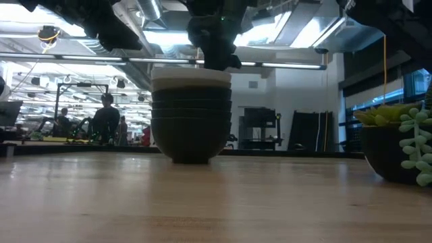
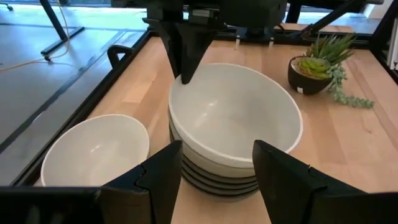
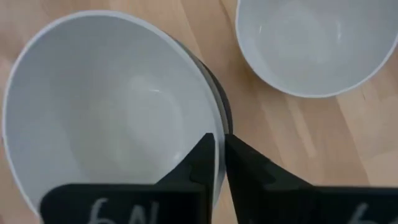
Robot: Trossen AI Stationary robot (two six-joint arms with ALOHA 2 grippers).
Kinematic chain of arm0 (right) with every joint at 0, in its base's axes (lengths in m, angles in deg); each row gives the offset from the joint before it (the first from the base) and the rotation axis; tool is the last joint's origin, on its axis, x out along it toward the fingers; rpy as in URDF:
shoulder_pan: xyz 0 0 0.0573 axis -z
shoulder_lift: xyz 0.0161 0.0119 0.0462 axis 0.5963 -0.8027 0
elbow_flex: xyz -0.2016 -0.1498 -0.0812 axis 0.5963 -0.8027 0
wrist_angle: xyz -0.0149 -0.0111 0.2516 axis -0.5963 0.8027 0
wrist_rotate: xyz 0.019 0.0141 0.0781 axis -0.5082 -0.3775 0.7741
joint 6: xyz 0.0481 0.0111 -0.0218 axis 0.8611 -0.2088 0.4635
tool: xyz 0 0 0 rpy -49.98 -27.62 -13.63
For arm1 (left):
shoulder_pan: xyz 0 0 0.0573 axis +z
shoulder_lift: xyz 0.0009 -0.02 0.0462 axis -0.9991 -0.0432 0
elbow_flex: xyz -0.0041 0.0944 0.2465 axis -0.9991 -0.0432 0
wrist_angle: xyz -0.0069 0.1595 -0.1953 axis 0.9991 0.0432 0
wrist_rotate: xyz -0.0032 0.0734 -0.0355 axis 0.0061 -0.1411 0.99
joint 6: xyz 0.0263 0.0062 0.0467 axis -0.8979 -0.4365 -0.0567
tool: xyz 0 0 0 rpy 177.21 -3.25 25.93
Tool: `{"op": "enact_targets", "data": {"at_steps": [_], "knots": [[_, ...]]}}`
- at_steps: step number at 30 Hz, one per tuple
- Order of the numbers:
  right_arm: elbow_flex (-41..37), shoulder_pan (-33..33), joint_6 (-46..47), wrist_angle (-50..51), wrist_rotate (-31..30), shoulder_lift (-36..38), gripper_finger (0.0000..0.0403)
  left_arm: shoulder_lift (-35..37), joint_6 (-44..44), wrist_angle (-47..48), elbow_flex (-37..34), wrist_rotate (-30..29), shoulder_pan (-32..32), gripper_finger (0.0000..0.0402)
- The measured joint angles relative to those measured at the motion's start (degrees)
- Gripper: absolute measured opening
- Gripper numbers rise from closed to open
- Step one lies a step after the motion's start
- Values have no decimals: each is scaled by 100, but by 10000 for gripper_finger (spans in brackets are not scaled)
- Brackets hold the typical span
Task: Nest bowls inside each other
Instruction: Stack the right white bowl on top of the gray bowl, then stack the top white bowl on top of the other bottom white bowl
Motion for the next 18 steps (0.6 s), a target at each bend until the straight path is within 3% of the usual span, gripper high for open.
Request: {"op": "enact_targets", "data": {"at_steps": [11, 18], "knots": [[0, 1, 97, -309, 109, 20, 73, 0, -8, -11, 0, 0, -1, 190], [144, -1, -18, -681, 114, 172, 117, 0, -13, 12, -2, -2, -1, 190]]}}
